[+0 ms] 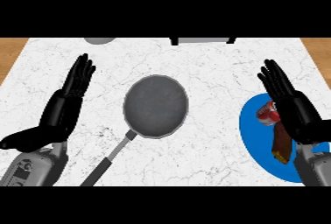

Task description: Pick the sweet potato from the plate and place it in the pan

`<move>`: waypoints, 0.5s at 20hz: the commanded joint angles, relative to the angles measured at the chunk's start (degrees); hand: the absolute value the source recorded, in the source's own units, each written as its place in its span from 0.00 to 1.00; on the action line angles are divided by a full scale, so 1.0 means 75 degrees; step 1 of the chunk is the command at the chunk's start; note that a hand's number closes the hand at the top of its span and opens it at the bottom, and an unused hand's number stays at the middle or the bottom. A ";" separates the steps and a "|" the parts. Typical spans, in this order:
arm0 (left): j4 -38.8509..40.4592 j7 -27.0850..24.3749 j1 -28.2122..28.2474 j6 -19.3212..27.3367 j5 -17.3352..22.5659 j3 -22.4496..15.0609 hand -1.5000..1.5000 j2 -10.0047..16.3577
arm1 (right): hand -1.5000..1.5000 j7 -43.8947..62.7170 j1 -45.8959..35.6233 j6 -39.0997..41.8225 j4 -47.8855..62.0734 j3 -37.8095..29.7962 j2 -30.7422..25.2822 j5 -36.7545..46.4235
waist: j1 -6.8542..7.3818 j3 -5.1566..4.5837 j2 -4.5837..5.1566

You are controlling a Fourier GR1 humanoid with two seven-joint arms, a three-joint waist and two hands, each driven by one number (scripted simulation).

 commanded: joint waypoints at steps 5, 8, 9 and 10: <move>0.0975 0.0985 0.1295 0.0651 -0.0862 0.0021 0.50 0.0654 | 0.00 0.0302 0.0263 -0.2842 0.0797 -0.2074 -0.0136 0.0754 | 0.0095 -0.0168 -0.0095; 0.1048 0.1305 0.1667 0.0625 -0.0687 0.0176 0.50 0.0827 | 0.00 0.1339 0.1440 -0.4089 0.1776 -0.2552 -0.0965 0.1867 | -0.0334 -0.0236 -0.0043; 0.1205 0.1310 0.1874 0.0718 -0.0690 0.0189 0.50 0.0767 | 0.00 0.1373 0.1454 -0.4805 0.1687 -0.3056 -0.0570 0.1636 | -0.0488 -0.0221 -0.0125; 0.1239 0.1436 0.1881 0.0735 -0.0678 0.0265 0.50 0.0846 | 0.00 0.1568 0.1675 -0.5198 0.1617 -0.3183 -0.0448 0.1688 | -0.0489 -0.0214 -0.0176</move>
